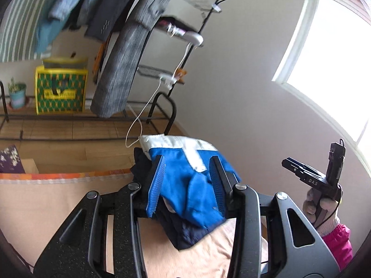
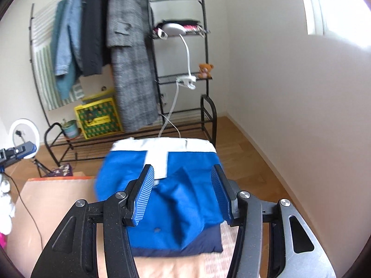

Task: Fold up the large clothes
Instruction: 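Lower the folded jacket onto the navy jacket stack and open both tools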

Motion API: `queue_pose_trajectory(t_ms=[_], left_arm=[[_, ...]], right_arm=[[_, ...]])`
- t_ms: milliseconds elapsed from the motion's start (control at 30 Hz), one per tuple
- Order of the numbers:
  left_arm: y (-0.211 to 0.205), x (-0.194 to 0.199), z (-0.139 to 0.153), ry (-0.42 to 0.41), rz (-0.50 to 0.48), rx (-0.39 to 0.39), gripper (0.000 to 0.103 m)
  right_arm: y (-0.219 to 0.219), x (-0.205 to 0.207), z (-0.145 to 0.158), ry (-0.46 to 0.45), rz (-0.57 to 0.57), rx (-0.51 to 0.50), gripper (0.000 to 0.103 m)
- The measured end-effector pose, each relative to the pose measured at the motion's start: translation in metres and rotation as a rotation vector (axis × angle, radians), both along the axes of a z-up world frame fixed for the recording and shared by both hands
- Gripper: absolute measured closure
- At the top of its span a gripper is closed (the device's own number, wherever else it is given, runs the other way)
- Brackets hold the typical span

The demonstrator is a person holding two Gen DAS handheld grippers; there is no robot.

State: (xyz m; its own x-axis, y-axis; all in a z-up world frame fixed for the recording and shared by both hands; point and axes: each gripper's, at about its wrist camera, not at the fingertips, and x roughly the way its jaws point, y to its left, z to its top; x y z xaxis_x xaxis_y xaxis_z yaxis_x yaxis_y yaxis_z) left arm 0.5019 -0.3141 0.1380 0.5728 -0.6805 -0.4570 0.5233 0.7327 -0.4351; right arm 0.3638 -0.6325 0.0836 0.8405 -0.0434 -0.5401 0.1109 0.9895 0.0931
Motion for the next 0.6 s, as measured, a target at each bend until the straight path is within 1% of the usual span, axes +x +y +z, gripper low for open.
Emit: queue_pose_trajectory(t_ms=[133, 233, 300, 433, 600], left_arm=[[0.029, -0.057, 0.052, -0.07, -0.029, 0.01, 0.063], [0.057, -0.107, 0.092, -0.12, -0.042, 0.038, 0.063], [0.073, -0.135, 0.112, -0.144, -0.052, 0.039, 0.063], [0.107, -0.191, 0.149, -0.186, -0.067, 0.022, 0.063], [0.134, -0.247, 0.177, -0.179, -0.104, -0.008, 0.063]], right_arm=[[0.024, -0.051, 0.041, -0.052, 0.007, -0.013, 0.053], [0.039, -0.09, 0.073, -0.092, 0.007, -0.04, 0.053], [0.047, -0.114, 0.092, -0.116, 0.011, -0.053, 0.053], [0.066, -0.16, 0.128, -0.162, 0.021, -0.087, 0.053], [0.084, -0.208, 0.154, -0.194, 0.02, -0.11, 0.053]])
